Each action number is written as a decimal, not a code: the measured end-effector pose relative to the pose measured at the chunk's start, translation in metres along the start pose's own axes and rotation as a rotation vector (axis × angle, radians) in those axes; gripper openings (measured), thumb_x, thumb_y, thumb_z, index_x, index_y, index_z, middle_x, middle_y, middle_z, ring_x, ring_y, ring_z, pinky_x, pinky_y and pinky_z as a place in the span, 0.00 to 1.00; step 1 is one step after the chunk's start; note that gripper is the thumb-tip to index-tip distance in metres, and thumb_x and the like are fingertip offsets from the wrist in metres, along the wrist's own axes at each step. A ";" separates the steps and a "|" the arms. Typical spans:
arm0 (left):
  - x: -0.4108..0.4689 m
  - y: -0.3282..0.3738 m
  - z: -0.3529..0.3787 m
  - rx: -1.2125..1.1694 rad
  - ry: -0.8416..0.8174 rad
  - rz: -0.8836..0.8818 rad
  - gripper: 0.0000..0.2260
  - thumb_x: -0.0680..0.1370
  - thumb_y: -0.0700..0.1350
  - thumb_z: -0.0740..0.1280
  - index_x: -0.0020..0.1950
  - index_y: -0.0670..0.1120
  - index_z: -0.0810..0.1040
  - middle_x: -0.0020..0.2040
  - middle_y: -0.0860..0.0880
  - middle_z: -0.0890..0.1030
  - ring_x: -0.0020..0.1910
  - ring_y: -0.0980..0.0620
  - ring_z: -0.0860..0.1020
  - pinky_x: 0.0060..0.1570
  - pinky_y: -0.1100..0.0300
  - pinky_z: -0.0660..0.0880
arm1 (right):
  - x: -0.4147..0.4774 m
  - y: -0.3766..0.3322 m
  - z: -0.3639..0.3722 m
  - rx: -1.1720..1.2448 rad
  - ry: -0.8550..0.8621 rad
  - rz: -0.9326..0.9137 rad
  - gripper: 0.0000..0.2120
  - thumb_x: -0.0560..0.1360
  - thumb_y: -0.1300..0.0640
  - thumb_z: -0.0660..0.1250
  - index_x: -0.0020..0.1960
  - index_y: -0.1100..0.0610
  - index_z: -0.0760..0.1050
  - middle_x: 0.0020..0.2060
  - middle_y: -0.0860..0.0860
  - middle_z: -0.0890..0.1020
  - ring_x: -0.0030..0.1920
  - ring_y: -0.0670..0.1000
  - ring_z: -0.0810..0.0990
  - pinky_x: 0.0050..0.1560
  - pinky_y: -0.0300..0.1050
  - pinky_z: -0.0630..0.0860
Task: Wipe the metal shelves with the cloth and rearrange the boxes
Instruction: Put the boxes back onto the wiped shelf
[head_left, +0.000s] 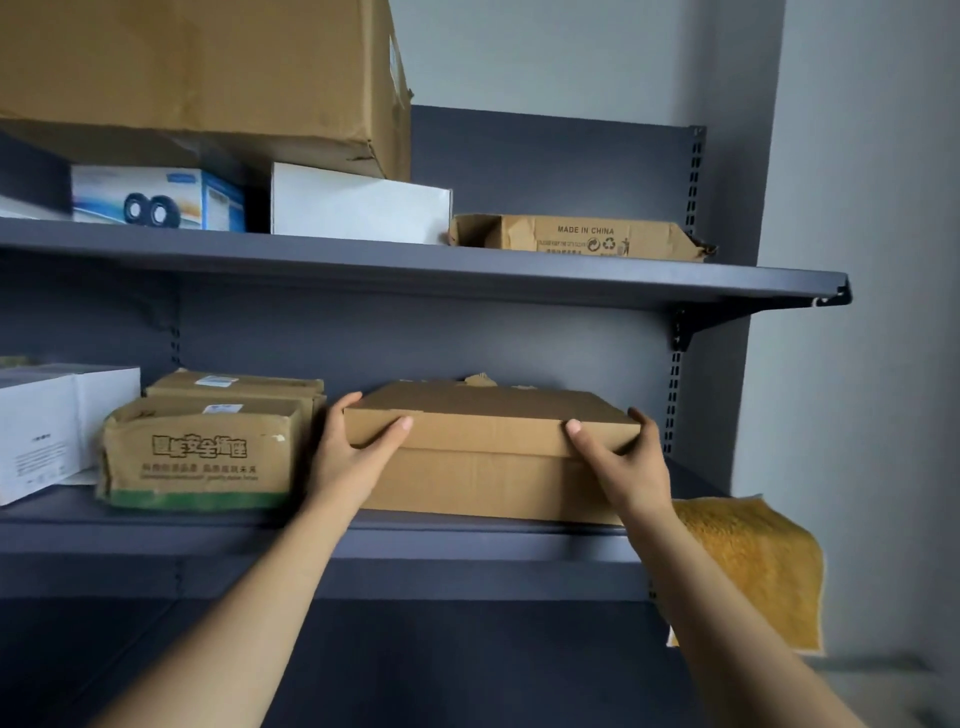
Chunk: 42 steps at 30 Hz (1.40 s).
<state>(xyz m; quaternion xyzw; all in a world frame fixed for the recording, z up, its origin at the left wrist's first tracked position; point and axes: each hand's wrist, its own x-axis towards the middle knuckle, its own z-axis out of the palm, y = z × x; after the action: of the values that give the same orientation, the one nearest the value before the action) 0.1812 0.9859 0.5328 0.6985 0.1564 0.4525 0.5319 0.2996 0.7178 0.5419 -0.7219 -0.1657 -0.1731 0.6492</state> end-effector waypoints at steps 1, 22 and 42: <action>0.001 0.000 0.000 -0.034 0.000 -0.012 0.31 0.73 0.57 0.76 0.73 0.60 0.68 0.61 0.57 0.74 0.60 0.53 0.73 0.58 0.57 0.69 | -0.001 0.003 0.001 -0.006 0.009 -0.001 0.45 0.67 0.36 0.78 0.77 0.50 0.64 0.66 0.50 0.77 0.67 0.55 0.76 0.66 0.50 0.74; -0.136 0.079 -0.053 -0.145 0.144 0.036 0.27 0.69 0.58 0.79 0.64 0.53 0.77 0.55 0.57 0.82 0.54 0.57 0.80 0.51 0.57 0.76 | -0.113 -0.052 -0.089 0.132 0.012 -0.125 0.38 0.68 0.41 0.79 0.72 0.51 0.70 0.58 0.45 0.80 0.60 0.49 0.79 0.63 0.48 0.75; -0.310 0.060 -0.088 0.054 0.120 -0.158 0.24 0.70 0.60 0.78 0.60 0.51 0.76 0.52 0.54 0.81 0.50 0.53 0.78 0.44 0.55 0.75 | -0.251 0.008 -0.167 0.049 -0.105 0.132 0.35 0.66 0.37 0.79 0.66 0.51 0.72 0.58 0.49 0.81 0.59 0.54 0.79 0.62 0.54 0.77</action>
<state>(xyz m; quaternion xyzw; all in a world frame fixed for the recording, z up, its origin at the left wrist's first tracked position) -0.0723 0.7987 0.4438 0.6698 0.2544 0.4458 0.5366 0.0754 0.5469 0.4342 -0.7233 -0.1557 -0.0878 0.6670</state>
